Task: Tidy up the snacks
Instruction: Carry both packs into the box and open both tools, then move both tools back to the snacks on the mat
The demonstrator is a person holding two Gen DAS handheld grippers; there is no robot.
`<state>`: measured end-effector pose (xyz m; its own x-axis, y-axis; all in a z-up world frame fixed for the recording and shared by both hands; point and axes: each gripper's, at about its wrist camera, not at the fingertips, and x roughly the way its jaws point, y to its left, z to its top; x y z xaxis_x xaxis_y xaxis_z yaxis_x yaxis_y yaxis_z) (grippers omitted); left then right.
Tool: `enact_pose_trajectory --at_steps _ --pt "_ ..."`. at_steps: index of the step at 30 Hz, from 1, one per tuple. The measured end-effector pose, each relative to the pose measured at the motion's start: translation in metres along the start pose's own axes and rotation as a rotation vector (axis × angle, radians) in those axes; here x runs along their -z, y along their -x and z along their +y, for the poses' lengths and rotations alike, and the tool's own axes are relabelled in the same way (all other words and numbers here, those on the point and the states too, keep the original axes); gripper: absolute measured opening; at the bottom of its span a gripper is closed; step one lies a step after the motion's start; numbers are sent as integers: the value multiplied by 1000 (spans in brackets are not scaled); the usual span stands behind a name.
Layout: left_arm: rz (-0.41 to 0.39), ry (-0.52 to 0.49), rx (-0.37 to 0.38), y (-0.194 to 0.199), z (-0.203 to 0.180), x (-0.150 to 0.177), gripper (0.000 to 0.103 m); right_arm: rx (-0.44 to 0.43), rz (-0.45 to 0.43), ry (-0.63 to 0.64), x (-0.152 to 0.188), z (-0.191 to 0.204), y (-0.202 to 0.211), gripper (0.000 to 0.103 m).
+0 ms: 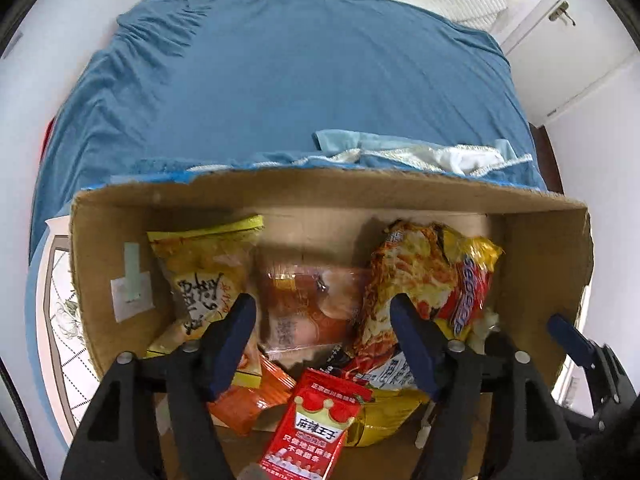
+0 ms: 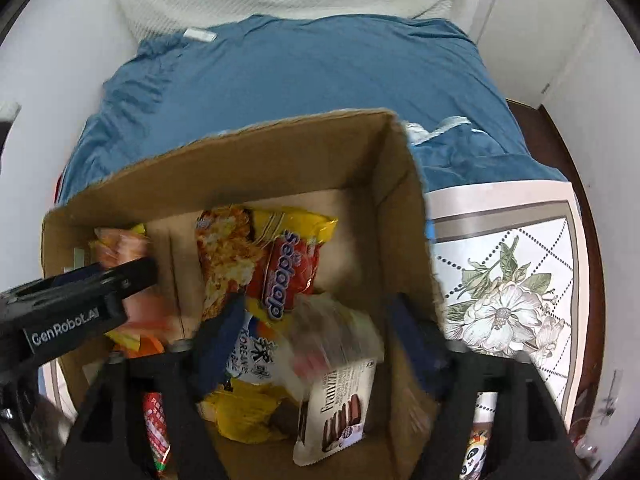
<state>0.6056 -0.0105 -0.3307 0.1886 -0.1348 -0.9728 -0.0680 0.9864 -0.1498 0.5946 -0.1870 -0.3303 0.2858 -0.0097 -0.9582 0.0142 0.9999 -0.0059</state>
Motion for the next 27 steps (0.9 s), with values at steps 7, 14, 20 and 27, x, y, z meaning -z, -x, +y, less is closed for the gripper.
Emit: enact_pose_trajectory --at_steps 7,14,20,27 --pt "-39 2 -17 11 9 16 91 29 -14 36 5 7 11 93" --pt "-106 -8 -29 26 21 50 96 24 -43 40 27 6 24 97" --pt "-221 -14 -80 52 31 87 96 40 -130 68 51 12 48 99" --pt "-328 -14 -114 92 42 139 96 26 -221 107 90 27 87 99"
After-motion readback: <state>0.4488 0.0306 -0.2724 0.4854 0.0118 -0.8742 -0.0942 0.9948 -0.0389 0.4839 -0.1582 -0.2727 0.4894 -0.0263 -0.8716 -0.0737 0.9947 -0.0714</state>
